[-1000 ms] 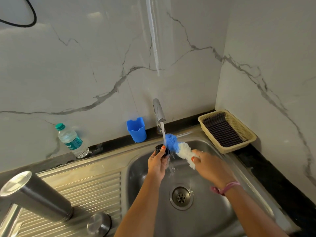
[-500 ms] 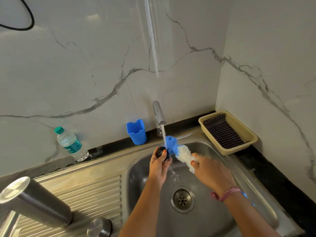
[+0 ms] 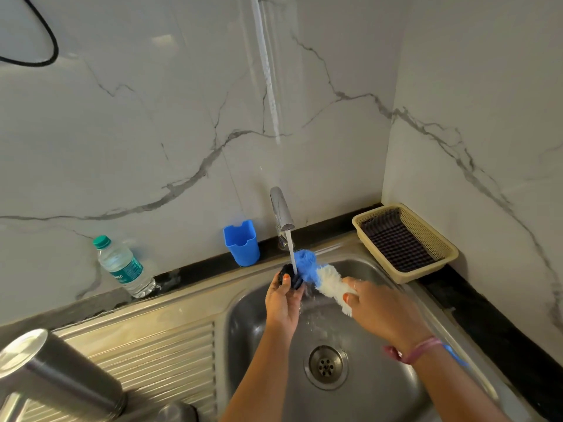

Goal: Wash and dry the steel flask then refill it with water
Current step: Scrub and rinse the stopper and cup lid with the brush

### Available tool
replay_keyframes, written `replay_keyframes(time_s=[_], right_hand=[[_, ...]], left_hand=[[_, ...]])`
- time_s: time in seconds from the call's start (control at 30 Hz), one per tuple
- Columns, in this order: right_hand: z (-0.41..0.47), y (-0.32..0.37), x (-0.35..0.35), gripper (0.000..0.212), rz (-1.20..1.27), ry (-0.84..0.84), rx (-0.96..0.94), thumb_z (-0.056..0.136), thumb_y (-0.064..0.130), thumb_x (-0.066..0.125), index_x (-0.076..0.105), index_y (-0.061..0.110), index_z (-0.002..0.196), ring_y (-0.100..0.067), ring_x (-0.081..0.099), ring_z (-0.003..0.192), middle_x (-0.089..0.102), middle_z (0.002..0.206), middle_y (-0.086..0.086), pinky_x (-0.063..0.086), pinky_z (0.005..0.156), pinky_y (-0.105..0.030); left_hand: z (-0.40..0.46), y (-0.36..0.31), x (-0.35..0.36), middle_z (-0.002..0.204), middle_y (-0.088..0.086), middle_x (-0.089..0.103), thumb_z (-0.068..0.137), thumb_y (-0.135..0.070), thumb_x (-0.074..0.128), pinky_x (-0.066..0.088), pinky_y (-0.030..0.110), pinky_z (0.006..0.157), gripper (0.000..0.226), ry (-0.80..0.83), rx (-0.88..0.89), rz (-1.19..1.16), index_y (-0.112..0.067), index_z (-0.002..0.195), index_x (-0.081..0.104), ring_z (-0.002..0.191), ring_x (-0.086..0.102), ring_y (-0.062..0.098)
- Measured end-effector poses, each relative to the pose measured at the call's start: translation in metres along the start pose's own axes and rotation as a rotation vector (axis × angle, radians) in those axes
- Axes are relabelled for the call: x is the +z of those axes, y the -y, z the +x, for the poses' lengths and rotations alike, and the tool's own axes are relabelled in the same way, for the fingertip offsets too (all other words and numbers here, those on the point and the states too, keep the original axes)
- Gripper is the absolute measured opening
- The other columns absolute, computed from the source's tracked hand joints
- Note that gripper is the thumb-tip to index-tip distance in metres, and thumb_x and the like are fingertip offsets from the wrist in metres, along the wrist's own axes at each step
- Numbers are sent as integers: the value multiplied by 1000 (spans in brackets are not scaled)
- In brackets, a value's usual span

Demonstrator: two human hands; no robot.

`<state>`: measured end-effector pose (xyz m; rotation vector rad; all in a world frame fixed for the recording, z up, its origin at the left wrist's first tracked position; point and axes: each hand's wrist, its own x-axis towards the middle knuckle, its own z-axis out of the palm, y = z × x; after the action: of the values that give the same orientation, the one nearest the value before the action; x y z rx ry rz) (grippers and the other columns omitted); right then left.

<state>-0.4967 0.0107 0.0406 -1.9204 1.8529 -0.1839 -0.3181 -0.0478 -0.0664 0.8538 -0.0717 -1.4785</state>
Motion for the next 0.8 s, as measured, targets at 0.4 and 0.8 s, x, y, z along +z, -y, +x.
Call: replay_keyframes(time_s=[0.4,0.8], right_hand=[[-11,11,6,43,13,-71,1,102,37,32,36,32,144,-18,62,98,66,112,0,49,82,-31],[-15,11,6,45,5,-99,-30,102,39,31,29,34,147,-16,63,90,67,104,0,52,78,-31]], left_hand=[[0,6,11,122,19,66,89,-16,63,56,46,88,49,-40,6,21,0,134,52,107,67,31],[8,11,4,125,22,66,100,-19,54,45,46,108,38,-27,-58,-78,1,131,56,118,62,33]])
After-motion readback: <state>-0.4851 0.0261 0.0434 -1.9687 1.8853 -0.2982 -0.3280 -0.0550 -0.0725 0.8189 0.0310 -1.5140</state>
